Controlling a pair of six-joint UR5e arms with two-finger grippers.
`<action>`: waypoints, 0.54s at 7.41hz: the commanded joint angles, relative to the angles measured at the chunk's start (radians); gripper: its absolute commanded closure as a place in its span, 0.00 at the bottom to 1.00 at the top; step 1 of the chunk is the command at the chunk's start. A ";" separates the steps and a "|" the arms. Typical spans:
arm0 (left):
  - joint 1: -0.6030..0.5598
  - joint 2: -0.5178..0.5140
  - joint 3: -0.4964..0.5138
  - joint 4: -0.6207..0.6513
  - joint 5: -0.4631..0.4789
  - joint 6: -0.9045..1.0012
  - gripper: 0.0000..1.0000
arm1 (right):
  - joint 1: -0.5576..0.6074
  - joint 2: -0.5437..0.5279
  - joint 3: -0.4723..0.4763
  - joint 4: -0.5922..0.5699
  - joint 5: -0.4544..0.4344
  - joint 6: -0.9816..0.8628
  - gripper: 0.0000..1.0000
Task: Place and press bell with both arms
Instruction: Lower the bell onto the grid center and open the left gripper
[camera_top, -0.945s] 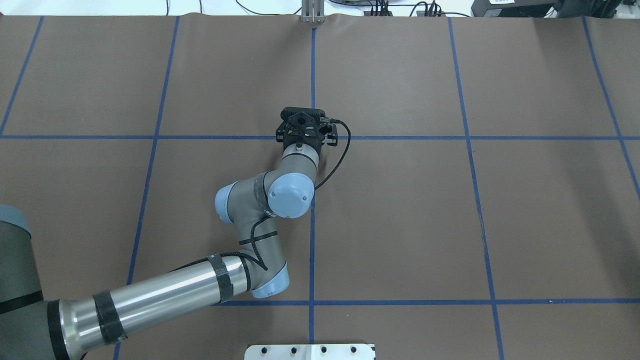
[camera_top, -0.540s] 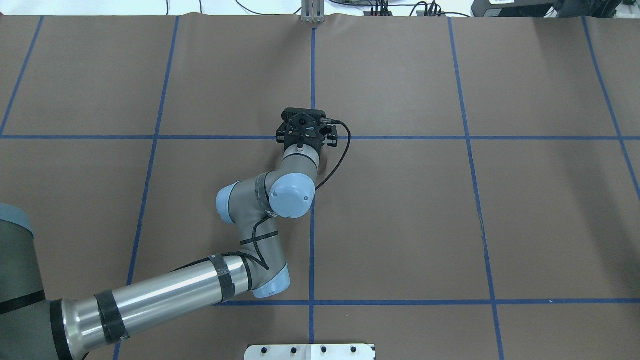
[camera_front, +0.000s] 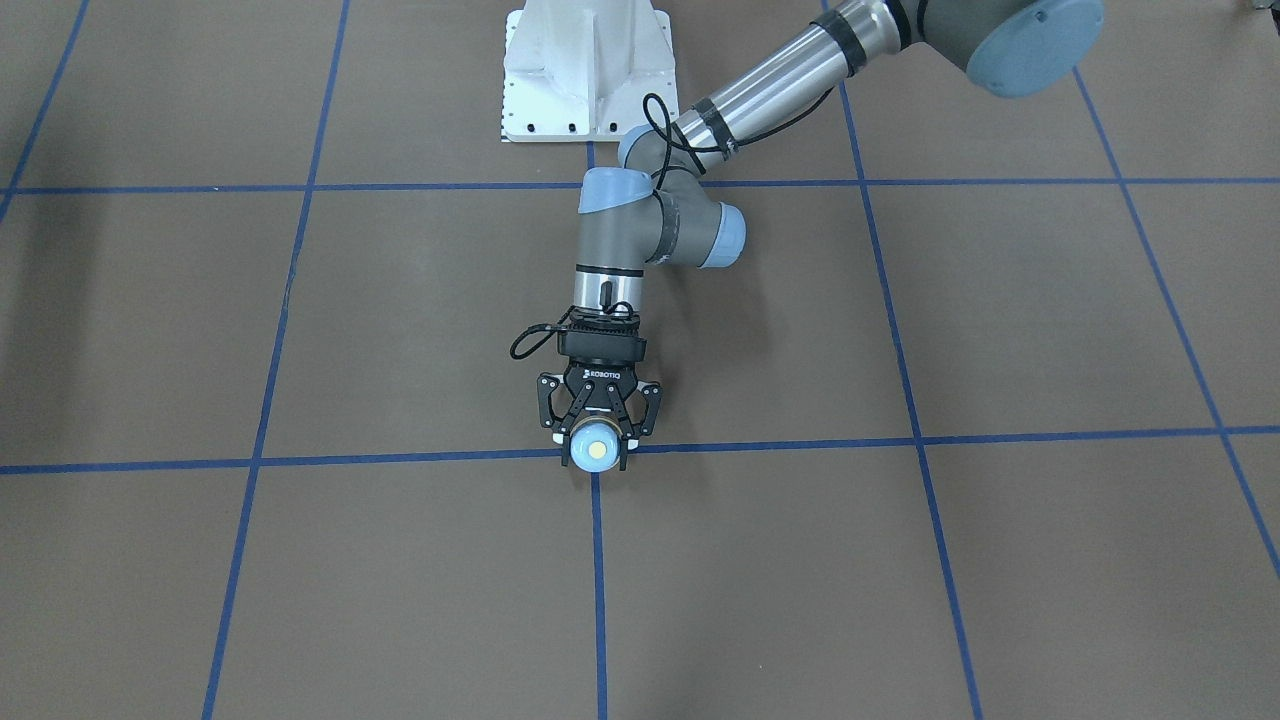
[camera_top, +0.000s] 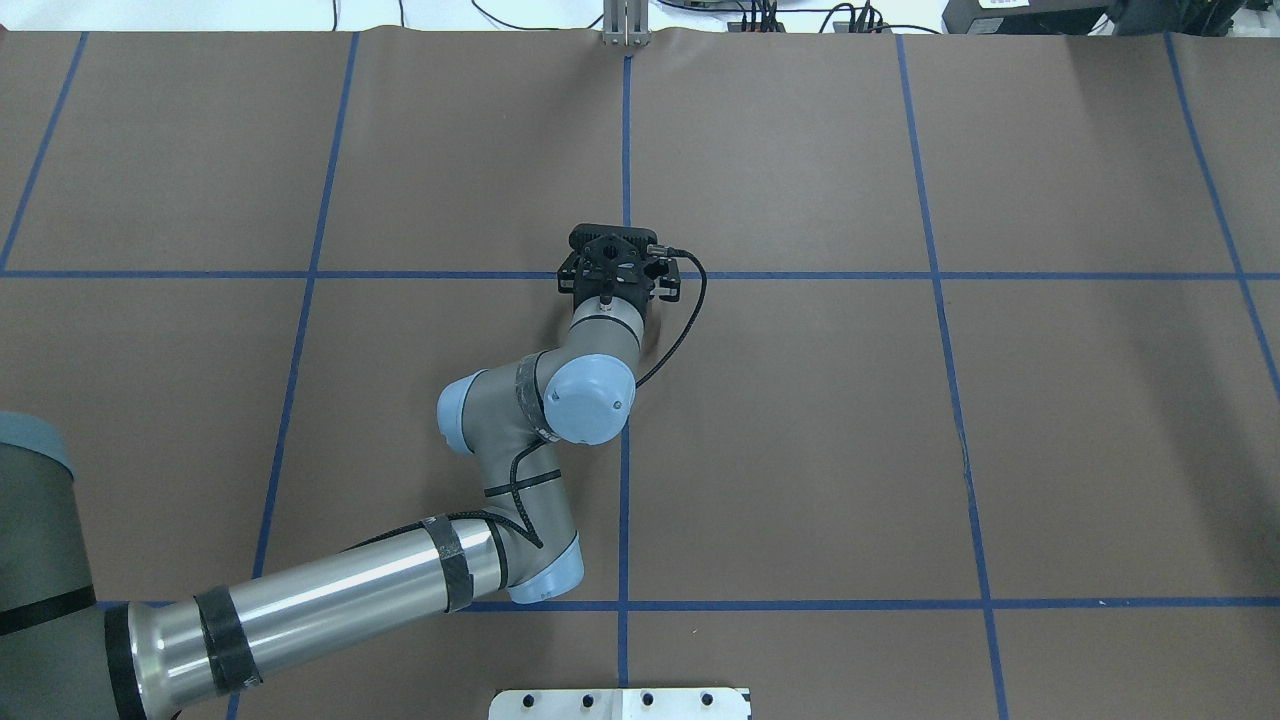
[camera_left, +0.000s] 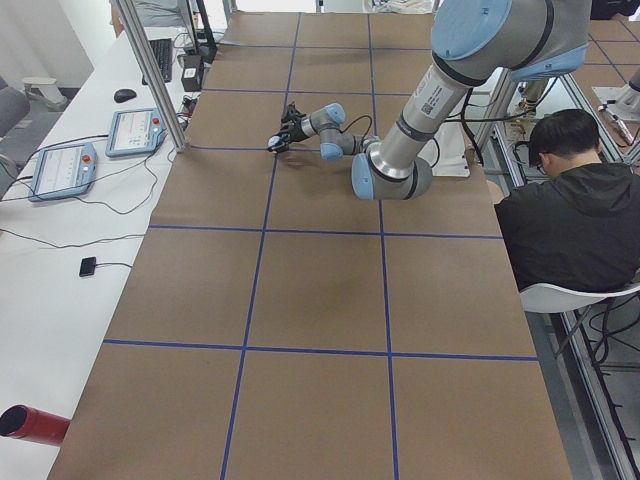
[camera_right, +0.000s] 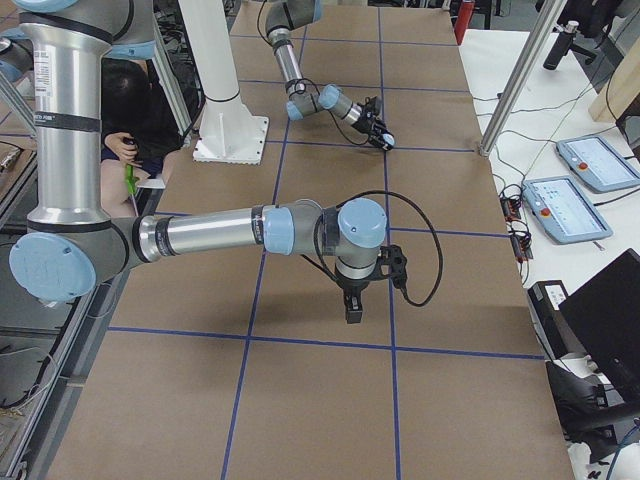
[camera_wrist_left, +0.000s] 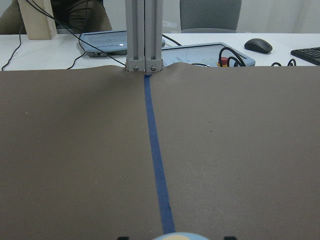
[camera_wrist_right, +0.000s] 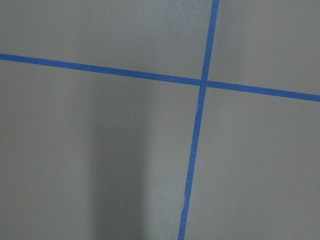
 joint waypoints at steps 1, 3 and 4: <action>0.001 0.000 0.001 -0.001 -0.001 0.000 0.62 | 0.000 0.000 0.002 0.000 0.000 0.001 0.00; 0.001 -0.002 0.001 -0.001 -0.003 -0.002 0.16 | 0.000 0.000 0.003 0.000 0.000 0.001 0.00; 0.001 -0.002 -0.001 -0.001 -0.001 -0.002 0.16 | 0.000 0.000 0.003 0.000 0.000 0.001 0.00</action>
